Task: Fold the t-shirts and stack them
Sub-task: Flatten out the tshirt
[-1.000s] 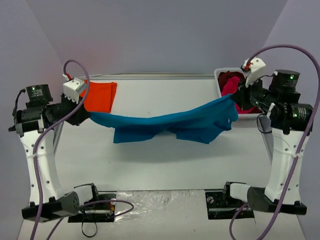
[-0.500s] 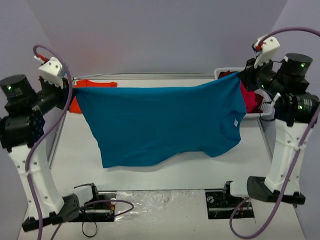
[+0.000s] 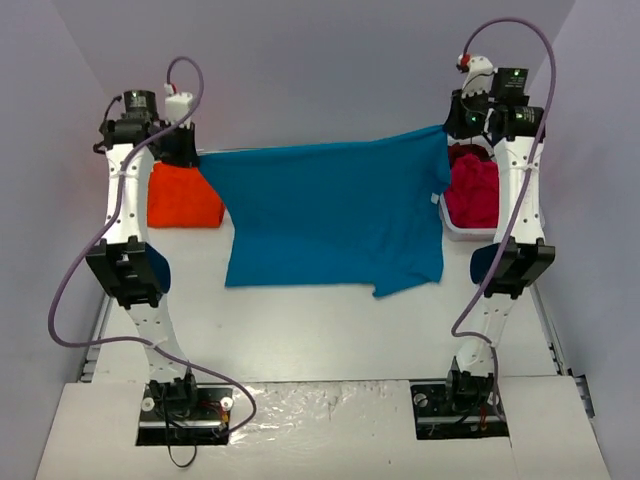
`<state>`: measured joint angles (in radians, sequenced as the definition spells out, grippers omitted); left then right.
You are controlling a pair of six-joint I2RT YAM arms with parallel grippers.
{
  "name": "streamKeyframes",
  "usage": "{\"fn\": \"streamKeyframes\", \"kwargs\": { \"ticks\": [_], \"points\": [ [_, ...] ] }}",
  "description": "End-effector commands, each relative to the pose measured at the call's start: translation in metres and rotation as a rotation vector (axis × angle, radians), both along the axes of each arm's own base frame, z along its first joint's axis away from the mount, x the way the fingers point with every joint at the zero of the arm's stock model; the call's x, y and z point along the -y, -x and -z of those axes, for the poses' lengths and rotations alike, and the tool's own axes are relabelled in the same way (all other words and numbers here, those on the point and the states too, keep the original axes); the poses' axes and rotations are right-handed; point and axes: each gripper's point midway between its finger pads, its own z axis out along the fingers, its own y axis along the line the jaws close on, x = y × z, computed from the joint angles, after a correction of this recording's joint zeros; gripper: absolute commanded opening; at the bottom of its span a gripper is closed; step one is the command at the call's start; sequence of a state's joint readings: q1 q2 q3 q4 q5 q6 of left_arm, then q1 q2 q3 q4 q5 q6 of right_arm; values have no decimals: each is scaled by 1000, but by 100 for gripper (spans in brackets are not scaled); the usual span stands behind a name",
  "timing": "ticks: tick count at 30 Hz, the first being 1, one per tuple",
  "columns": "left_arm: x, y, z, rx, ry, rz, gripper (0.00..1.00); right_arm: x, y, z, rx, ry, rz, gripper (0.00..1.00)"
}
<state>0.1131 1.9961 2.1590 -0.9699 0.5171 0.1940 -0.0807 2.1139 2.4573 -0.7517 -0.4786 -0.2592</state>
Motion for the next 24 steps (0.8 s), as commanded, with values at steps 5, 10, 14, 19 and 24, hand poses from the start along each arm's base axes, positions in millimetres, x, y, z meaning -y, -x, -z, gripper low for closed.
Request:
{"fn": "streamKeyframes", "kwargs": {
  "ticks": [5,10,14,19,24],
  "points": [
    [0,45,-207,481,-56,-58,2,6,73,-199,477,32,68,0],
    [5,102,-226,560,-72,-54,2,3,147,-242,598,66,75,0],
    [3,130,-175,484,-108,-48,2,-1,170,-177,449,73,45,0],
    [-3,186,-167,531,-157,-85,2,-3,232,-191,521,81,70,0],
    [3,216,-208,592,-149,-82,2,-7,274,-244,650,59,95,0]
  ]
}}
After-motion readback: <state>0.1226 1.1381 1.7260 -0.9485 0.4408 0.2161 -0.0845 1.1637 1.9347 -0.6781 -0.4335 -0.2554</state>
